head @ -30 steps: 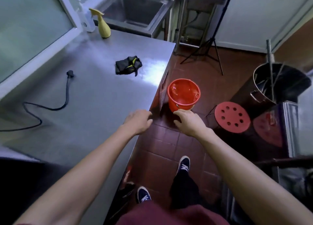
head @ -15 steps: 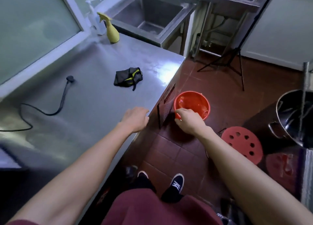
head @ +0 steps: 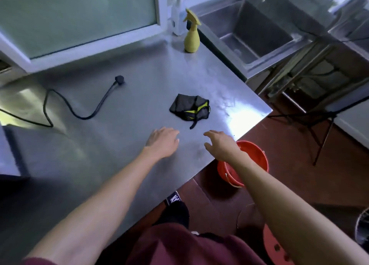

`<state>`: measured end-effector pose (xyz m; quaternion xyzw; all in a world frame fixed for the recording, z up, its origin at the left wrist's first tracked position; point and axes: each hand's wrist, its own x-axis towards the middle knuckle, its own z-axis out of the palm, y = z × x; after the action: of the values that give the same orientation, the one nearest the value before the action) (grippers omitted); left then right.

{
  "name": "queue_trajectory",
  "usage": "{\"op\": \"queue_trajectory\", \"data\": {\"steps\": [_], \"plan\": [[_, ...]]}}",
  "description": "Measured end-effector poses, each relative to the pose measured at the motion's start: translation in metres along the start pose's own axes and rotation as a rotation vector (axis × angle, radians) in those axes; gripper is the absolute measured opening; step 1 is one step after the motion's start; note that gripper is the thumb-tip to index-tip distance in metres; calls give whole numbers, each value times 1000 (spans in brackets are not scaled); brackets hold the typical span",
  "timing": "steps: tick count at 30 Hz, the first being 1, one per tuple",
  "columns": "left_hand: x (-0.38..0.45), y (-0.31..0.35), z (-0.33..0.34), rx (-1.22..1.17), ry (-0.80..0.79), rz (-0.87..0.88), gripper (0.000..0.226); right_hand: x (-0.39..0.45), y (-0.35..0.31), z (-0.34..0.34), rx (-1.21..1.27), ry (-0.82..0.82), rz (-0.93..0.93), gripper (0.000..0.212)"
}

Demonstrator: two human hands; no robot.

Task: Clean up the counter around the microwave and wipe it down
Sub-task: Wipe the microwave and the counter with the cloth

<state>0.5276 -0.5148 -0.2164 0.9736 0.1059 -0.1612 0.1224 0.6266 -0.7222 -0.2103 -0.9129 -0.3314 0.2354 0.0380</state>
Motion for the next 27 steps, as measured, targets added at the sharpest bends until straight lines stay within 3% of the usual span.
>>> {"op": "queue_trajectory", "data": {"steps": [8, 14, 19, 27], "plan": [[32, -27, -16, -114, 19, -98, 39, 81, -7, -23, -66, -12, -77, 48], [36, -39, -13, -186, 28, -233, 39, 136, -11, -24, -167, 5, -160, 67], [28, -32, -12, -212, 23, -393, 36, 173, 1, -22, -285, -71, -243, 85], [31, -3, -11, -266, 32, -562, 36, 204, 24, -14, -334, -112, -398, 88]]}}
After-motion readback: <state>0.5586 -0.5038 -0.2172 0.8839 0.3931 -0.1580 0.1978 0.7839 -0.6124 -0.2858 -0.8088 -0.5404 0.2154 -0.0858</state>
